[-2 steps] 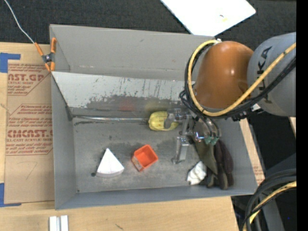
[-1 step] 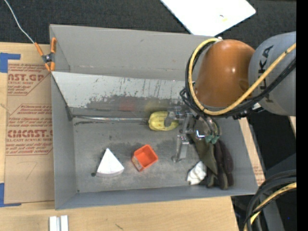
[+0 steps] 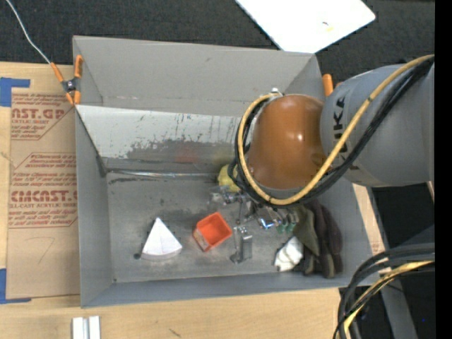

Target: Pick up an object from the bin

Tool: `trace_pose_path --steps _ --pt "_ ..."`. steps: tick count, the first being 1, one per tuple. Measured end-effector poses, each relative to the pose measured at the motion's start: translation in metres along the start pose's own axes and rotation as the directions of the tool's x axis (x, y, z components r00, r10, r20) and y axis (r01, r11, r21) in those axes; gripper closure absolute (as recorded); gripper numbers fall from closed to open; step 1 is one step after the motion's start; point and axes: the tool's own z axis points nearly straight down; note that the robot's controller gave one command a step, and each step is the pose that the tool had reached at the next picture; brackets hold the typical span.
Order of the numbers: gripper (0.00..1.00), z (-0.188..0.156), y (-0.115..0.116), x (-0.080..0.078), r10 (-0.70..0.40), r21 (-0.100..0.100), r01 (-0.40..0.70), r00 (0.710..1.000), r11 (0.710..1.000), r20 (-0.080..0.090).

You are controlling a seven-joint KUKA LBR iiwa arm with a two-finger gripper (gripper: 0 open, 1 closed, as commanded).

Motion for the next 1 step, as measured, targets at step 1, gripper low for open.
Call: trace_pose_path --steps 1 --pt "0.00 -0.0024 -0.0035 -0.0133 -0.272 0.008 0.272 0.962 0.962 0.013"
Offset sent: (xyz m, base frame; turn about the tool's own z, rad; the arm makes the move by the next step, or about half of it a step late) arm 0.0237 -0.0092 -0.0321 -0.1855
